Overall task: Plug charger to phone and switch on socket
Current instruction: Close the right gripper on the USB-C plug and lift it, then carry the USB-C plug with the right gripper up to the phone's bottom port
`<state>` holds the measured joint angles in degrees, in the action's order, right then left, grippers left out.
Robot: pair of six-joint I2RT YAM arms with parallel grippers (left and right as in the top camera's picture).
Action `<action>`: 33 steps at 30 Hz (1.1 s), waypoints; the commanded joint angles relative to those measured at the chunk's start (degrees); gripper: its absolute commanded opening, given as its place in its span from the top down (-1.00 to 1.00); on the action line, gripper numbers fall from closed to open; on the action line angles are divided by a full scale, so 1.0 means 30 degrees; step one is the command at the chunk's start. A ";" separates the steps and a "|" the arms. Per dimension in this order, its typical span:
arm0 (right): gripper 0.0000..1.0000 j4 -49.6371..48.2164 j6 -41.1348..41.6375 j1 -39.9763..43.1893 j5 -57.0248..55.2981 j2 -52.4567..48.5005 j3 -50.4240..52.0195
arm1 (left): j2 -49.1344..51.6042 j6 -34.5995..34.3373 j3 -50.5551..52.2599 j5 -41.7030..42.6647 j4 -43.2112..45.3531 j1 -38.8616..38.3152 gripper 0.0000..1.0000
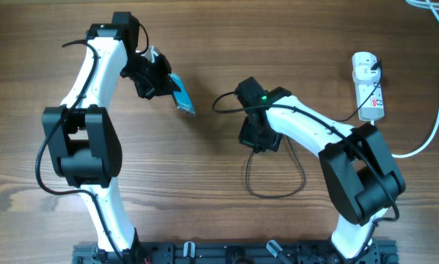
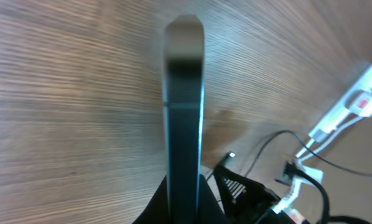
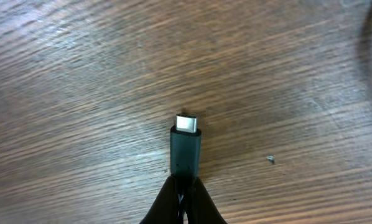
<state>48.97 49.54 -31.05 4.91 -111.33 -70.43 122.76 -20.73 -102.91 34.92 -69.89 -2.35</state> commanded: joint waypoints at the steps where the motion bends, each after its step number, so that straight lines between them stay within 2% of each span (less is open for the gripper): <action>1: 0.91 0.0022 -0.2157 0.0248 0.0911 0.1494 -0.0459 | -0.0648 0.1290 -0.0051 0.2565 0.0342 -0.0051 0.92; 6: 0.92 0.0233 -0.4758 0.0248 0.2667 0.4350 -0.0459 | -0.0648 0.1916 -0.0051 0.3060 0.0882 -0.0517 0.92; 8: 0.91 0.0087 -0.7351 0.0211 0.5085 0.5158 -0.0459 | -0.0648 0.4022 -0.0051 0.6033 0.1202 -0.0823 0.92; 10: 0.91 0.0372 -0.8663 -0.0080 0.6390 0.5909 -0.0459 | -0.0648 0.4794 -0.0051 0.7439 0.1821 -0.1290 0.92; 18: 0.91 0.0095 -0.8291 -0.1290 0.6229 0.6870 -0.0466 | -0.0648 0.4787 -0.0051 0.7723 0.2608 -0.2747 0.92; 25: 0.92 -0.1268 -0.5996 -0.1290 0.5938 0.6870 -0.0583 | -0.0648 0.4947 -0.0051 0.8342 0.2769 -0.3053 0.92; 27: 0.91 -0.1464 -0.5639 -0.1290 0.5945 0.6892 -0.0583 | -0.0648 0.6353 -0.0051 1.0295 0.2769 -0.3053 0.92; 33: 0.91 -0.1282 -0.5377 -0.1290 0.5807 0.8451 -0.0998 | -0.0648 0.6433 -0.0051 1.0557 0.2987 -0.3053 0.92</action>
<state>45.15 32.36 -34.72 22.68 -90.45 -70.98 122.76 -3.42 -102.91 62.96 -61.36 -11.42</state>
